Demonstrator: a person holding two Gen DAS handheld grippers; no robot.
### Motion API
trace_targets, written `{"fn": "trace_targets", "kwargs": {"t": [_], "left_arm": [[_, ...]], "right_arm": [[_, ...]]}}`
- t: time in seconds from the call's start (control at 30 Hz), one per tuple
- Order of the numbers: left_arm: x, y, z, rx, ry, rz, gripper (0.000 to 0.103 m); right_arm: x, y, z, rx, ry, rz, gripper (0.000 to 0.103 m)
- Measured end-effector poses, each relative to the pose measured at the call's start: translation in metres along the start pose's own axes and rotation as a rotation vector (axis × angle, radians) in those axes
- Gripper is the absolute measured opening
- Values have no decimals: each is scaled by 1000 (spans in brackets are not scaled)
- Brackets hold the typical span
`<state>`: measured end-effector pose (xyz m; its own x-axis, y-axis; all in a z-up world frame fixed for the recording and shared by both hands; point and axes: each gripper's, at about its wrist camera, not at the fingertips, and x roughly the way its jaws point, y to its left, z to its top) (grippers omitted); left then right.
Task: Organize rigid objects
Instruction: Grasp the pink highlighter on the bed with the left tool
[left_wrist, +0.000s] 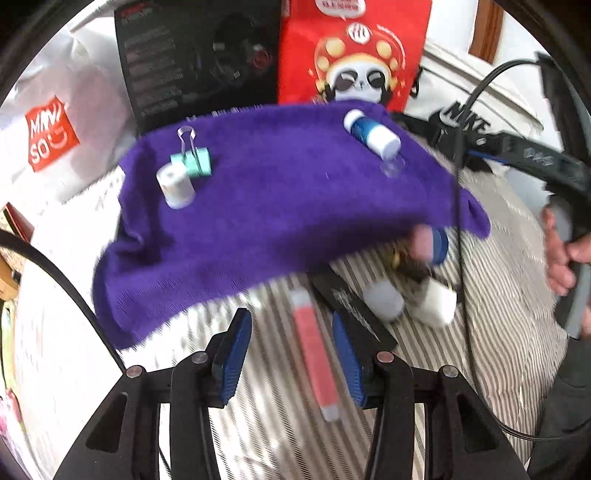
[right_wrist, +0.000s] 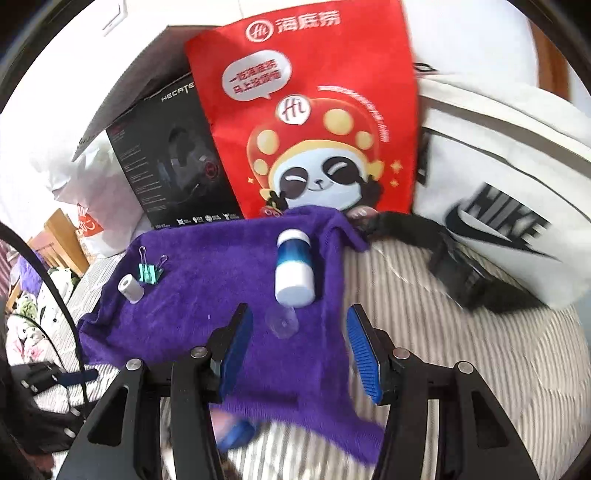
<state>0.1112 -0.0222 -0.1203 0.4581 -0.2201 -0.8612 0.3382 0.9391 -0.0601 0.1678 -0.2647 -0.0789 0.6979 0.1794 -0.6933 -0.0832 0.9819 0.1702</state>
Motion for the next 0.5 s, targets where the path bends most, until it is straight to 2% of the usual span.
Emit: {"fn": "trace_targets", "kwargs": {"t": [0.13, 0.2, 0.23, 0.37, 0.5], "left_arm": [[15, -7, -15, 12, 39, 39, 44], [14, -7, -17, 4, 14, 32, 44], [14, -8, -18, -2, 9, 36, 42], [13, -17, -22, 37, -10, 36, 19], [12, -13, -21, 32, -7, 30, 17]], "right_arm": [[-28, -6, -23, 13, 13, -16, 53], [-39, -8, -37, 9, 21, -21, 53], [-44, -8, -44, 5, 25, -22, 53], [-52, -6, -67, 3, 50, -22, 53], [-51, -1, -84, -3, 77, -21, 53]]}}
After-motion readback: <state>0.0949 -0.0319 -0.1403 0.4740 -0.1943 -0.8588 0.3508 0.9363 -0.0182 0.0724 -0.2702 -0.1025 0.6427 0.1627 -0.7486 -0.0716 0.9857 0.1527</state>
